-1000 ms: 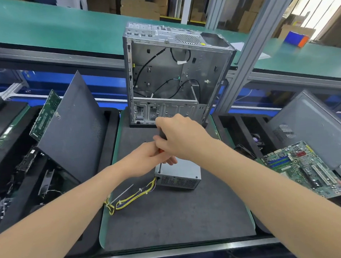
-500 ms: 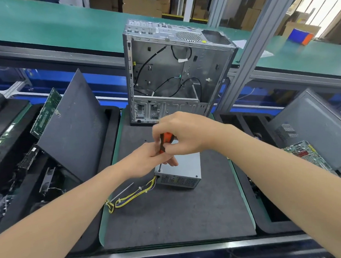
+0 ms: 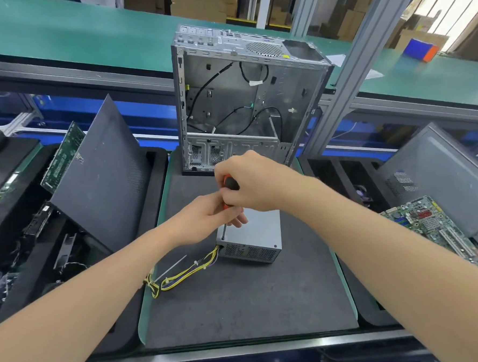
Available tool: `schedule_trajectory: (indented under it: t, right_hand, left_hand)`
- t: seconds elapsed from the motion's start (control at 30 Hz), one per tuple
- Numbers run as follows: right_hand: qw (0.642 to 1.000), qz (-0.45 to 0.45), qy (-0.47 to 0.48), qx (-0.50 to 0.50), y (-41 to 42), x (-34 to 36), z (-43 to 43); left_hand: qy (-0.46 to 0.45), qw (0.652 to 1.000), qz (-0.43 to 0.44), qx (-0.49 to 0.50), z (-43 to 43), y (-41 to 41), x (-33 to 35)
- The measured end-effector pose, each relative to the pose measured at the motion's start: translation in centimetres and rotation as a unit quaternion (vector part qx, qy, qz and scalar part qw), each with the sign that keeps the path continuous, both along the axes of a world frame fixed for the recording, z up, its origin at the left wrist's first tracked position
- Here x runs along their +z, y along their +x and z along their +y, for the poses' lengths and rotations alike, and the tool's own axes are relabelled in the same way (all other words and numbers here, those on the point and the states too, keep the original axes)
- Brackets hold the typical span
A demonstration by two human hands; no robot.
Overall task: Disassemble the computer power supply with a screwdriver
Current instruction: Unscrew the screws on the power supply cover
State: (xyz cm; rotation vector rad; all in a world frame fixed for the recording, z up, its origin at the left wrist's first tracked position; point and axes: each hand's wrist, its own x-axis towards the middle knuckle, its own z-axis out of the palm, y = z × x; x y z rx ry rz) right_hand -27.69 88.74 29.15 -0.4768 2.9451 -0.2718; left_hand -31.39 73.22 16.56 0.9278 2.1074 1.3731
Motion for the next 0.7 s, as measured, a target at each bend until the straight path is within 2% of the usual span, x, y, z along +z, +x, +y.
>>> schedule_trajectory:
  t: [0.23,0.4,0.5,0.6,0.7]
  right_hand:
    - [0.984,-0.052,0.020,0.167,-1.0,1.3,0.8]
    - [0.982,-0.042,0.030,0.181,-0.4,1.8,0.7]
    - [0.996,0.051,0.029,0.071,0.9,0.5,-0.6]
    - [0.974,0.161,0.114,-0.115,2.1,-1.5,-2.3]
    - [0.966,0.170,0.111,-0.160,2.1,-2.4,-3.1]
  left_hand:
    - [-0.001,0.999,-0.021,-0.029,-0.1,-0.2,-0.3]
    - [0.002,0.999,-0.016,-0.030,-0.2,-0.3,-0.8]
    - [0.014,1.000,-0.017,-0.022,-0.3,0.0,-0.9]
    - [-0.004,1.000,0.002,-0.001,-0.1,0.3,-0.7]
    - [-0.030,0.999,0.027,0.006,0.1,0.3,-0.5]
